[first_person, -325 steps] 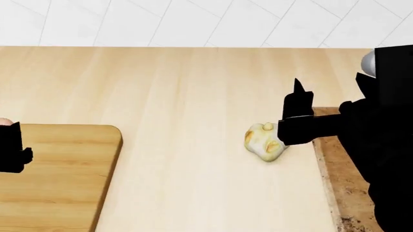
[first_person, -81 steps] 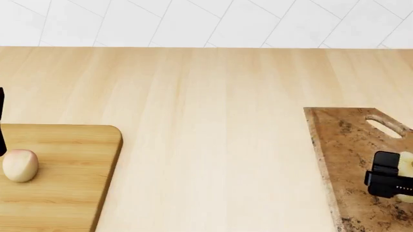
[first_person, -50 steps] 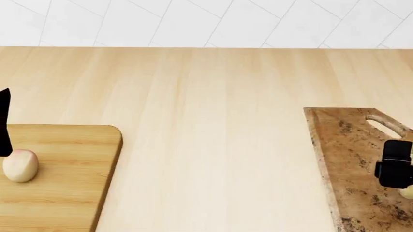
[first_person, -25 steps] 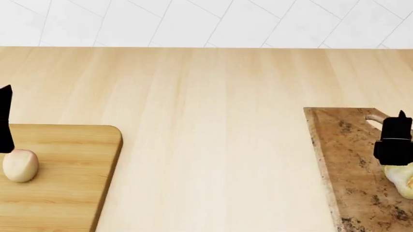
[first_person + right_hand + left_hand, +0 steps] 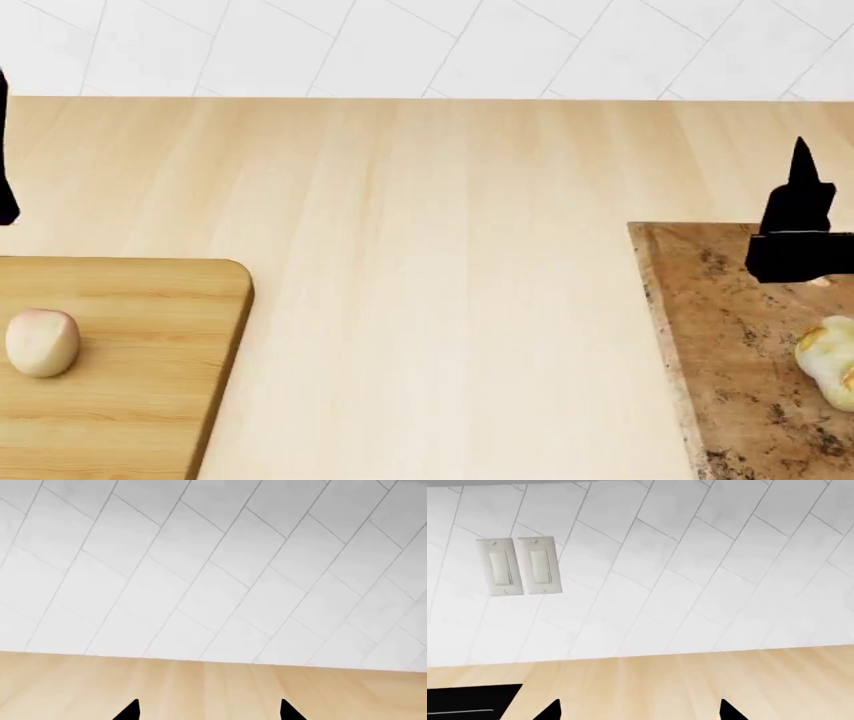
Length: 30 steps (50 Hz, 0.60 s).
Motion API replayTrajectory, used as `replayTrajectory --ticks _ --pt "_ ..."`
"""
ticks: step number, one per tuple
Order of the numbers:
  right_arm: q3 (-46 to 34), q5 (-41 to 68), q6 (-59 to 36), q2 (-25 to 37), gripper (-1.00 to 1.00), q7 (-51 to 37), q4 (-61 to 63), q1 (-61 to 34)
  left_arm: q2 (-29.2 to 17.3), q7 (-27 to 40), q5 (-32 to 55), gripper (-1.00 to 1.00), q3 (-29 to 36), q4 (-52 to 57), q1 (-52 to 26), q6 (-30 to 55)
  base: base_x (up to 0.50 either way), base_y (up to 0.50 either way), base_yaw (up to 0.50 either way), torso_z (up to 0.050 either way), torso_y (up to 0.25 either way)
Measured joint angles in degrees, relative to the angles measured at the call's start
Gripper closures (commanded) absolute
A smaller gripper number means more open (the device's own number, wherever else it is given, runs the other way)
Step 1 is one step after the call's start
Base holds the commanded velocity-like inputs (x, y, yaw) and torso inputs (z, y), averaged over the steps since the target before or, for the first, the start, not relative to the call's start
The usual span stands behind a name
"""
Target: Place the apricot and the ginger on separate cutting boards.
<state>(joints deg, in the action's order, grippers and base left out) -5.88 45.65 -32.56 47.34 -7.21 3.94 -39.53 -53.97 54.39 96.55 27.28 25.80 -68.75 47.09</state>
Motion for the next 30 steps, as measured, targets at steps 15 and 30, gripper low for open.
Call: replayTrajectory --ticks 15,30 --pt "1.97 0.01 5.64 -1.14 -1.0 2.37 1.71 -0.86 5.99 1.16 1.67 -1.0 1.93 -4.9 -13.34 4.06 0.0 0.0 0.0 0.0 0.0" --pt "3.32 -1.01 9.61 -1.65 -1.0 3.23 2.84 -1.91 9.65 1.07 1.23 -1.0 2.71 -8.21 -20.87 5.4 0.0 0.0 0.0 0.0 0.0"
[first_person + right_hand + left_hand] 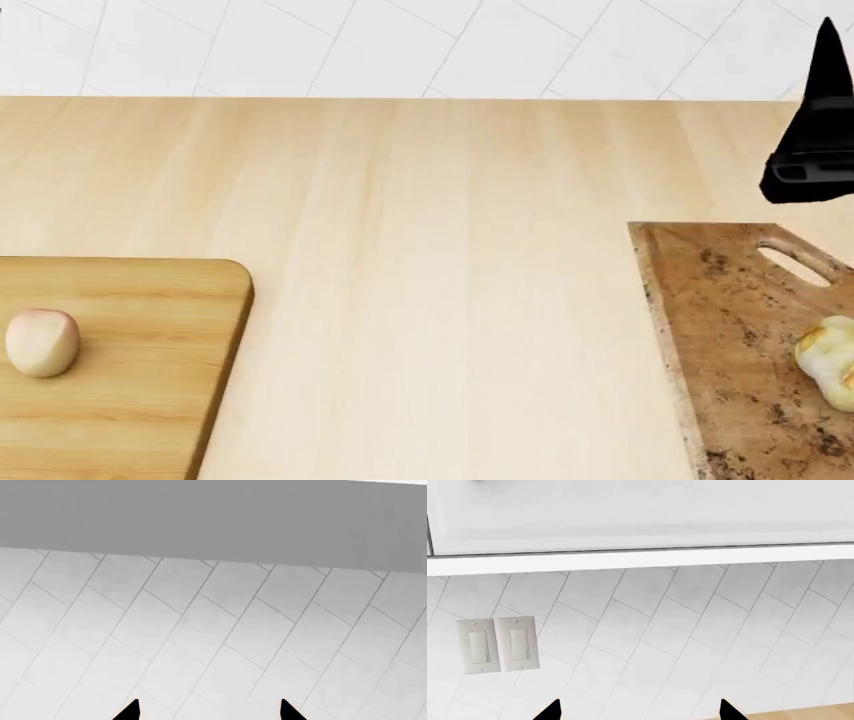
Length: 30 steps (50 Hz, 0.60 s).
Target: Place the apricot and the ginger on separate cutting boards.
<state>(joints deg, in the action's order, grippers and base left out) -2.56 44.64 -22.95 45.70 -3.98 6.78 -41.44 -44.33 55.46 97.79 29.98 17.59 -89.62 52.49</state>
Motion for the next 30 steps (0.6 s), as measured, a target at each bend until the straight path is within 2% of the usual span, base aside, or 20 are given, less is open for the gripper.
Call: replayTrajectory --ticks 16,30 --pt "1.65 -0.75 4.35 -0.5 -1.0 1.11 1.63 -1.06 1.35 2.19 2.24 -1.0 -0.54 -0.01 -5.33 0.4 0.0 0.0 0.0 0.0 0.0" --pt "1.45 -1.37 5.29 -0.36 -1.0 1.77 2.23 -1.08 0.59 5.07 7.34 -1.0 -0.76 1.0 -10.0 2.01 0.0 0.0 0.0 0.0 0.0"
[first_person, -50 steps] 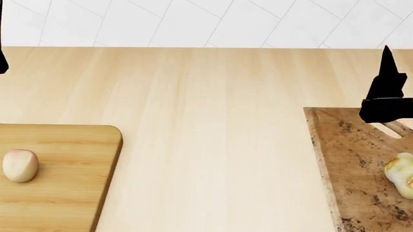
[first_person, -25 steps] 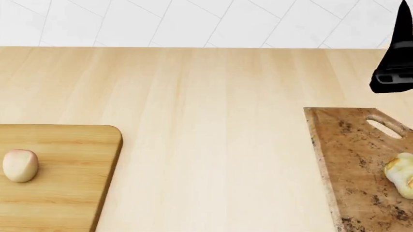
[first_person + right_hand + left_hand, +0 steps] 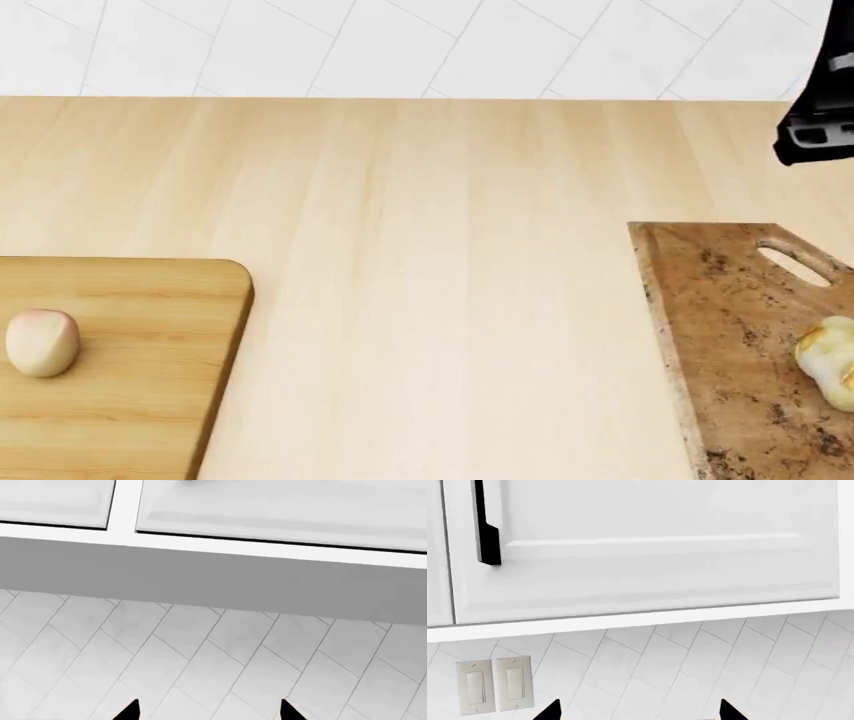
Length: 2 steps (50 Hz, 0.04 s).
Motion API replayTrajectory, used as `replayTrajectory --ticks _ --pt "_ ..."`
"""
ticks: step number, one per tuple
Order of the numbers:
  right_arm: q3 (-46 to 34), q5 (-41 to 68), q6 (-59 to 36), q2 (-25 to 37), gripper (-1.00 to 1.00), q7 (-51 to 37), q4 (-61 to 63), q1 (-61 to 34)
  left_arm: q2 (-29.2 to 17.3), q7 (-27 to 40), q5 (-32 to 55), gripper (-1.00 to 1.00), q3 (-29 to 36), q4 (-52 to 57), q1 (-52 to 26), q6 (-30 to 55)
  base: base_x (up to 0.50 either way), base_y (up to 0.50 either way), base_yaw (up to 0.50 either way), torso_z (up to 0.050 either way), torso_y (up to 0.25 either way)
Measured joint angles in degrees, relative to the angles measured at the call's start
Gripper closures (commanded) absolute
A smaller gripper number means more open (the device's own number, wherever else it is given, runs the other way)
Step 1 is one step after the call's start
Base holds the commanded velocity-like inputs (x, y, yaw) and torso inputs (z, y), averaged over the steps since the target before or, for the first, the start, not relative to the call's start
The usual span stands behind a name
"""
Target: Place the apricot and the ginger on separate cutting boards.
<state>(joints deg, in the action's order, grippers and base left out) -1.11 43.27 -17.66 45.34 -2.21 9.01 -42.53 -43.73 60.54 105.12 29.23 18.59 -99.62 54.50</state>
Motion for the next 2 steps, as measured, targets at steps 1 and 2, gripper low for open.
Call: replayTrajectory --ticks 1,2 --pt "-0.02 -0.03 0.02 0.01 -1.0 0.02 0.01 0.0 -0.15 0.29 0.61 -1.0 0.02 0.11 -0.35 0.16 0.0 0.0 0.0 0.0 0.0" --pt "-0.05 -0.06 0.02 0.02 -1.0 0.03 0.01 0.0 -0.31 0.61 1.24 -1.0 0.05 0.22 -0.74 0.34 0.0 0.0 0.0 0.0 0.0"
